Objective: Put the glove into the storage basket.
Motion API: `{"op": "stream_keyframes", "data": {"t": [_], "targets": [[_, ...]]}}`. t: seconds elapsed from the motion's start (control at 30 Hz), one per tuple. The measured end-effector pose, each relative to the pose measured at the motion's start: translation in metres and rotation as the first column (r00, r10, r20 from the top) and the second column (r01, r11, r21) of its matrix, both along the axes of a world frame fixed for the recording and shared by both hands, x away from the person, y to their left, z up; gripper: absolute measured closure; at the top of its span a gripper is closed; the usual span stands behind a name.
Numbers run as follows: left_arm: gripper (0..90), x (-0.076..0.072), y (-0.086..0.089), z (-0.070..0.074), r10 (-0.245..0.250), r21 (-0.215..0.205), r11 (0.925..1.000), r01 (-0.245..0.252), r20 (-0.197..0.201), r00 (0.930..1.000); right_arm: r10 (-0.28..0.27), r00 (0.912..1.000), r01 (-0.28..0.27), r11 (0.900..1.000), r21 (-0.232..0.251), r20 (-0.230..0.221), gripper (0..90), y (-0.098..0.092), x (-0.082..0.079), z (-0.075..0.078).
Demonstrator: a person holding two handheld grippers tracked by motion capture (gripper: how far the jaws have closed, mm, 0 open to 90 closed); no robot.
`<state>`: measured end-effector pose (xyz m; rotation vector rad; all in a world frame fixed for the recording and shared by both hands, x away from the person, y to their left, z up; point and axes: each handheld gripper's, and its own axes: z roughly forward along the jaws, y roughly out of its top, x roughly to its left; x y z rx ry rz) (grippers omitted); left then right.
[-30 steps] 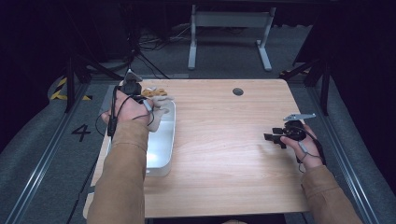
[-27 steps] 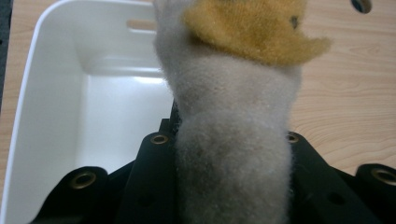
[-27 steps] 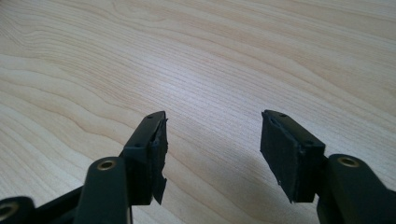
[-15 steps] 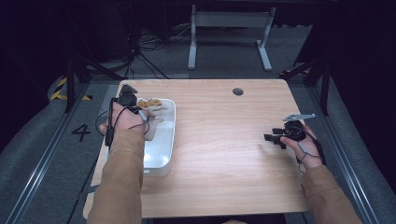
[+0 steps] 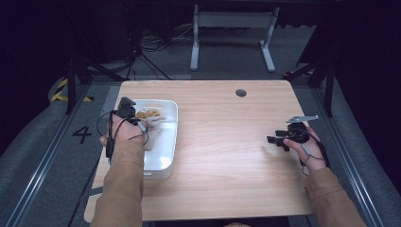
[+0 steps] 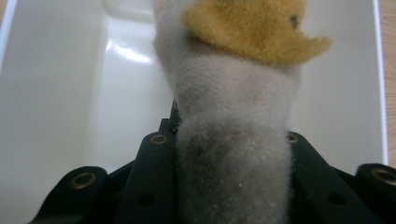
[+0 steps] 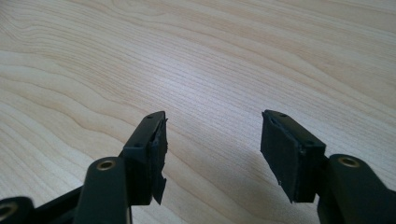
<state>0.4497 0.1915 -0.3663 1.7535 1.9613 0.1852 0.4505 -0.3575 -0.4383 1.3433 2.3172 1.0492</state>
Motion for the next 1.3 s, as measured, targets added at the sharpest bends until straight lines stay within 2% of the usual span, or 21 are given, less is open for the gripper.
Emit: {"op": "stream_keyframes", "data": {"t": [0.63,0.83,1.3], "targets": [[71.9,0.005,-0.009,-0.022,-0.014,0.016,0.9998,0.015,-0.062,0.998,-0.001,1.0,0.001,1.0,0.009,-0.004,41.4,-0.001,0.0,0.0],[71.6,0.004,-0.01,-0.027,-0.023,0.051,0.9983,0.028,-0.094,0.9953,-0.001,1.0,0.001,1.0,0.009,-0.002,41.4,-0.002,0.0,0.0],[71.1,0.006,-0.015,-0.04,-0.033,0.08,0.9958,0.046,-0.148,0.9884,-0.003,1.0,0.003,1.0,0.006,-0.004,41.3,0.0,-0.001,0.001]]}}
